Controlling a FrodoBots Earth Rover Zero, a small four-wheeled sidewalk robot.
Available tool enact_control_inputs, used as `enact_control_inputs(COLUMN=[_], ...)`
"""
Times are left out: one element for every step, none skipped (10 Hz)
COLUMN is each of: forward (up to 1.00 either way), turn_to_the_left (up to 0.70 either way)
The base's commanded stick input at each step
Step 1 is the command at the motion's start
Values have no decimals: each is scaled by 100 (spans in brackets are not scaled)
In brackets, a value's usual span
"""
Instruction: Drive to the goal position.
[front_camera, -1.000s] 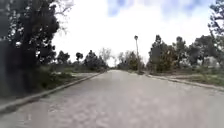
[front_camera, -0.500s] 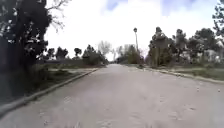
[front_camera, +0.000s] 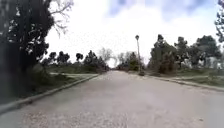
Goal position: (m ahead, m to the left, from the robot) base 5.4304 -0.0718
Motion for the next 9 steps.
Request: enact_control_inputs(forward=[70, 70, 70, 70, 70, 70, 70, 70, 70], turn_to_the_left=[0, 0, 23, 27, 27, 27, 27, 27, 27])
